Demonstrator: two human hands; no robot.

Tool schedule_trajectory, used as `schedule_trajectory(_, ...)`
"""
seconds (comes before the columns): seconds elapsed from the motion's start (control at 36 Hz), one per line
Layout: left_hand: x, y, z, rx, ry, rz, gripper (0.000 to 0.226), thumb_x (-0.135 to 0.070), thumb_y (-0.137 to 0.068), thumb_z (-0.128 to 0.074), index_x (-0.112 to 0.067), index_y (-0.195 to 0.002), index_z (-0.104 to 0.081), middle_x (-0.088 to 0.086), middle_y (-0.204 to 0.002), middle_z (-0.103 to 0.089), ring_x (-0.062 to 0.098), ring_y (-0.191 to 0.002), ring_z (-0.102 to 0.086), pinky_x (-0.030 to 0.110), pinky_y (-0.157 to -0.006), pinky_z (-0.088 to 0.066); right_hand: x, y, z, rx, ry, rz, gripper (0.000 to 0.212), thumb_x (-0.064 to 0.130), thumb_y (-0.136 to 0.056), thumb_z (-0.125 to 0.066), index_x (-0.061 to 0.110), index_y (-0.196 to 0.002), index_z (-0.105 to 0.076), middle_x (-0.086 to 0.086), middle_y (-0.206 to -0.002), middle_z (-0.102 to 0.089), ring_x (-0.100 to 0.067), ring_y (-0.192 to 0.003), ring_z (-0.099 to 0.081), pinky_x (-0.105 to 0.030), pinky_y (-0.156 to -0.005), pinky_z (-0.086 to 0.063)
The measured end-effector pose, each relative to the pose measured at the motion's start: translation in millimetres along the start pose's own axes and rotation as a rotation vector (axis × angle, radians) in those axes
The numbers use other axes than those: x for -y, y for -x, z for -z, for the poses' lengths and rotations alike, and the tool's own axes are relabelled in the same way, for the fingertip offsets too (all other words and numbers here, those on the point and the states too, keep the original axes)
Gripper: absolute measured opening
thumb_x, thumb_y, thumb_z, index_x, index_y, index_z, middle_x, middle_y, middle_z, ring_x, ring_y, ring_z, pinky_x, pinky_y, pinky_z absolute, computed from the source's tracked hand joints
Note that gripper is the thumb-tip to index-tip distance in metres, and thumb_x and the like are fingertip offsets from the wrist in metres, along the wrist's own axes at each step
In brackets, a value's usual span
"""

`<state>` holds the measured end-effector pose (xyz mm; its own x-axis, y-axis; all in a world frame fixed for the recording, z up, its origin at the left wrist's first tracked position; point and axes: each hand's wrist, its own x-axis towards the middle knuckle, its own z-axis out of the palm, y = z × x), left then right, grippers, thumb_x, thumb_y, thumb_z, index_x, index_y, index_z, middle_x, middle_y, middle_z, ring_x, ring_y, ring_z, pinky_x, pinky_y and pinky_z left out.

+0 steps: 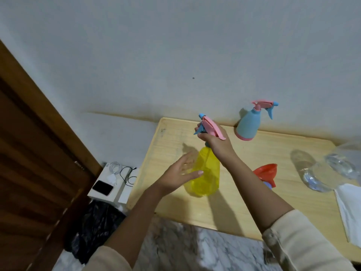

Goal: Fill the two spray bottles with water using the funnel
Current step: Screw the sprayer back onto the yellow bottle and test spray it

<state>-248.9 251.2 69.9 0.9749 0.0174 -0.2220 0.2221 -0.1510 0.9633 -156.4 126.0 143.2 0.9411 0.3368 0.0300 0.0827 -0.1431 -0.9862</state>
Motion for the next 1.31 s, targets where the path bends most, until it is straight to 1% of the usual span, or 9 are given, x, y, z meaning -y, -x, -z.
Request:
schedule_trajectory(0.11,6.0,11.0,31.4,0.002,-0.147,0.212,0.050,-0.046,-0.090,-0.057,-0.028,-0.135,-0.043,0.005,-0.135,-0.051,0.018,-0.119,-0.053,0.032,-0.101,-0.042,-15.1,5.6,-10.2,-0.058,0.086,-0.042,0.019,0.007,-0.081,-0.059,0.015,-0.098,-0.057,0.003,-0.089,-0.061,-0.012,-0.078,-0.055,-0.028,-0.068,-0.046)
schedule_trajectory(0.28,21.8,14.5,63.4,0.072,-0.705,0.508,0.062,-0.046,-0.092,-0.056,-0.007,-0.138,-0.042,0.009,-0.146,-0.041,0.024,-0.129,-0.043,0.028,-0.093,-0.037,-37.2,17.0,-23.2,-0.059,0.236,-0.073,0.009,0.002,-0.080,-0.053,0.004,-0.089,-0.055,0.001,-0.077,-0.054,-0.015,-0.071,-0.051,-0.017,-0.059,-0.041)
schedule_trajectory(0.47,23.9,1.7,54.9,-0.030,-0.761,0.463,0.050,-0.038,-0.095,-0.052,-0.005,-0.132,-0.045,0.010,-0.139,-0.044,0.026,-0.123,-0.046,0.030,-0.092,-0.039,-47.7,26.3,-30.0,-0.014,0.171,-0.269,0.014,-0.002,-0.080,-0.047,-0.001,-0.092,-0.055,-0.009,-0.080,-0.053,-0.022,-0.073,-0.049,-0.031,-0.065,-0.041)
schedule_trajectory(0.61,30.5,-7.1,45.7,-0.042,-0.808,0.450,0.022,-0.029,-0.093,-0.054,-0.008,-0.095,-0.046,0.005,-0.102,-0.045,0.023,-0.084,-0.044,0.028,-0.068,-0.034,-51.3,28.1,-34.7,-0.038,0.162,-0.300,0.009,-0.001,-0.081,-0.046,0.004,-0.079,-0.054,-0.012,-0.079,-0.053,-0.025,-0.072,-0.050,-0.032,-0.064,-0.042)
schedule_trajectory(0.78,40.2,-13.7,41.0,-0.130,-0.886,0.461,0.038,-0.021,-0.088,-0.056,-0.013,-0.060,-0.031,0.000,-0.064,-0.035,0.016,-0.053,-0.031,0.025,-0.048,-0.022,-48.2,30.3,-35.1,-0.059,0.198,-0.323,0.015,-0.001,-0.081,-0.042,0.002,-0.080,-0.057,-0.014,-0.076,-0.045,-0.023,-0.067,-0.040,-0.026,-0.053,-0.030)
schedule_trajectory(0.92,40.4,-15.3,40.0,-0.109,-0.879,0.485,0.039,-0.020,-0.088,-0.055,-0.012,-0.058,-0.031,0.001,-0.062,-0.035,0.016,-0.051,-0.032,0.025,-0.048,-0.024,-48.1,26.8,-36.3,0.035,0.275,-0.350,0.044,0.004,-0.084,-0.041,0.012,-0.125,-0.056,-0.016,-0.080,-0.055,-0.028,-0.076,-0.049,-0.031,-0.067,-0.037)
schedule_trajectory(1.06,42.1,-15.8,41.4,-0.109,-0.862,0.506,0.037,-0.021,-0.088,-0.054,-0.012,-0.060,-0.032,0.001,-0.065,-0.036,0.015,-0.051,-0.032,0.025,-0.048,-0.024,-46.6,28.3,-41.0,0.031,0.199,-0.366,0.020,0.011,-0.088,-0.044,0.012,-0.086,-0.064,-0.013,-0.073,-0.057,-0.027,-0.073,-0.052,-0.033,-0.069,-0.041)
schedule_trajectory(1.17,44.0,-15.9,43.0,-0.102,-0.852,0.517,0.036,-0.020,-0.088,-0.053,-0.012,-0.060,-0.031,0.001,-0.066,-0.035,0.015,-0.051,-0.030,0.025,-0.048,-0.022,-47.7,27.2,-43.9,-0.004,0.172,-0.354,0.042,0.006,-0.083,-0.042,0.016,-0.119,-0.061,-0.009,-0.072,-0.055,-0.026,-0.069,-0.048,-0.030,-0.062,-0.037)
schedule_trajectory(1.31,43.4,-15.6,43.1,-0.105,-0.858,0.517,0.035,-0.019,-0.088,-0.053,-0.013,-0.062,-0.031,0.000,-0.066,-0.035,0.014,-0.051,-0.029,0.025,-0.048,-0.022,-48.6,25.4,-43.0,-0.016,0.188,-0.351,0.018,0.008,-0.083,-0.045,0.000,-0.085,-0.061,-0.010,-0.071,-0.052,-0.020,-0.062,-0.044,-0.029,-0.058,-0.035)
